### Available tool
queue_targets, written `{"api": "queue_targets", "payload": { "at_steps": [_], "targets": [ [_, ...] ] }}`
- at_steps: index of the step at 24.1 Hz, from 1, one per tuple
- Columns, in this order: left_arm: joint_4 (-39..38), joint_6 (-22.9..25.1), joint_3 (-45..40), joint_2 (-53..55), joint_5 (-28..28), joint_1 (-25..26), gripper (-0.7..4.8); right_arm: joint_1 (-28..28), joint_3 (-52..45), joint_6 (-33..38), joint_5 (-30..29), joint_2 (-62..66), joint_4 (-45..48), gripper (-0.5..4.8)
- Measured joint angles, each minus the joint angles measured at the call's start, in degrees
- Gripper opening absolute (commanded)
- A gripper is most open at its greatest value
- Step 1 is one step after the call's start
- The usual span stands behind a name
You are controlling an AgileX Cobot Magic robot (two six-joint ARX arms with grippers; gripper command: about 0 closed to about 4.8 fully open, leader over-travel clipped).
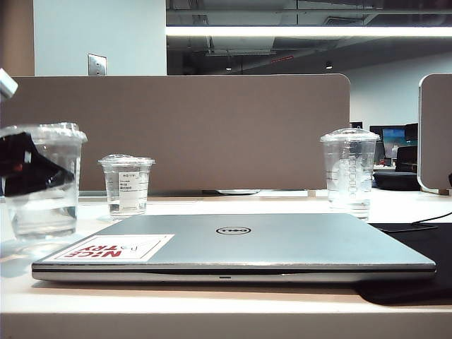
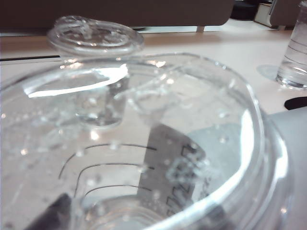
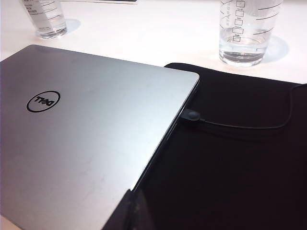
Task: Pick up the coffee cup on the middle and place it on the left side of the laptop.
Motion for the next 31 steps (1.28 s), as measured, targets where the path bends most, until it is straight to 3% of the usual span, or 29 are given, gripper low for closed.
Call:
{"api": "queue_targets", "payload": {
  "at_steps": [6, 9, 17, 22, 31],
  "targets": [
    [6.9, -0.2, 0.0, 6.2, 0.3, 0.0, 3.47, 0.0, 0.0, 0.0, 0.0, 0.0, 0.0, -0.05],
    [7.6, 0.4, 0.0, 6.4, 0.3, 0.0, 3.77, 0.0, 0.0, 0.0, 0.0, 0.1, 0.0, -0.05],
    [6.7, 2.7, 0.1, 6.4, 0.4, 0.0, 3.81, 0.0, 0.0, 0.0, 0.0, 0.1, 0.0, -0.05],
    [6.8, 2.7, 0.1, 6.4, 0.4, 0.0, 4.64, 0.0, 0.0, 0.0, 0.0, 0.1, 0.0, -0.05],
    [7.5, 1.1, -2.3, 3.7, 6.5, 0.0, 4.79, 0.0, 0.0, 0.0, 0.0, 0.1, 0.0, -0.05]
  ]
}}
